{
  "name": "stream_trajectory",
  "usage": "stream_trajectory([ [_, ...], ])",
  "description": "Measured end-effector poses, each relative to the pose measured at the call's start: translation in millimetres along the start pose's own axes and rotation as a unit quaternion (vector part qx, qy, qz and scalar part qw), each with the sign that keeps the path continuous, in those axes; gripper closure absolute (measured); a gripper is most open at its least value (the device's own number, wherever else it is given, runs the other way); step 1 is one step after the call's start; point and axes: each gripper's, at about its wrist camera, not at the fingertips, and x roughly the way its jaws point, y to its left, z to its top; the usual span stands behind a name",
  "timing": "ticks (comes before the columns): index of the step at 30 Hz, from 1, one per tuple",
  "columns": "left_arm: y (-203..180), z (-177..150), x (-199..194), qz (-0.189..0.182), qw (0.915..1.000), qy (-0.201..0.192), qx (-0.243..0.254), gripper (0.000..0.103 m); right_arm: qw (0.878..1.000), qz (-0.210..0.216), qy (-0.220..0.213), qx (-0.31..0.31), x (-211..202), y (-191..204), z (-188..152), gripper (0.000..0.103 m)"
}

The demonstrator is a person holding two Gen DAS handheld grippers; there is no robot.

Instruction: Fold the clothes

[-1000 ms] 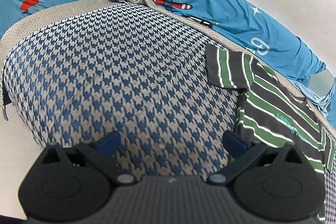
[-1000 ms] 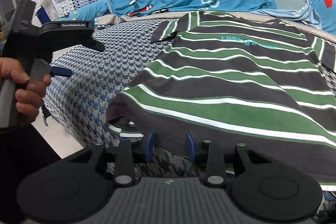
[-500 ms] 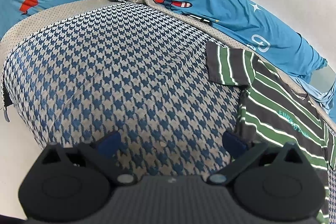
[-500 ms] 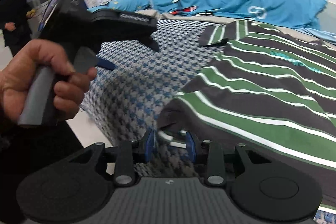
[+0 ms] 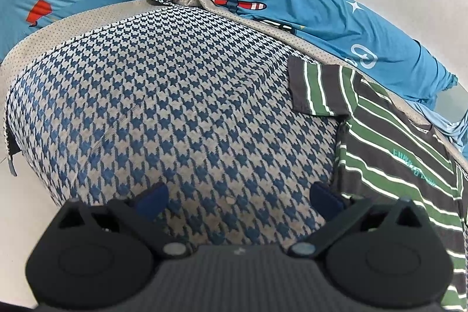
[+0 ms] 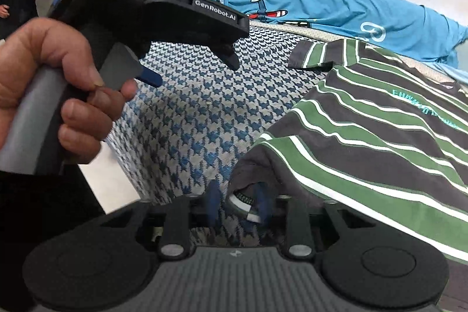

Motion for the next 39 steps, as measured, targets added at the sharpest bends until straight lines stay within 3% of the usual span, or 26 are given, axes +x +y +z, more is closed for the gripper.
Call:
stream_trajectory([
  [2,0,0,-1,0.001,1.0,-0.002,0.001,0.0,1.0,0.004,0.003,0.007,3,-1,-1,0.099],
  [3,0,0,-2,0.002,1.0,-0.003,0.001,0.0,1.0,0.006,-0.001,0.008,3,-1,-1,0.1],
  [10,5,2,-10,0.005,0.9999,-0.014,-0.004,0.0,0.998,0.035,-0.045,-0.005,-13,15,8,0.1],
  [18,11,4,-18,0.023,0.9992,-0.032,-0.003,0.0,0.997,0.059,-0.055,-0.002,-13,30,18,0.1],
  [23,14,3,-18,0.031,0.999,-0.032,-0.005,0.0,0.998,0.064,-0.027,-0.002,2,34,18,0.099],
  [26,13,3,-17,0.034,0.9989,-0.031,-0.001,0.0,0.997,0.077,0.002,0.007,8,30,14,0.089],
  [33,0,-1,-14,0.028,0.999,-0.029,0.02,0.0,0.992,0.122,0.015,0.005,-1,34,9,0.087],
  [39,-11,-10,-14,0.011,0.9986,-0.03,0.042,0.0,0.993,0.114,0.002,-0.017,-14,38,1,0.086],
])
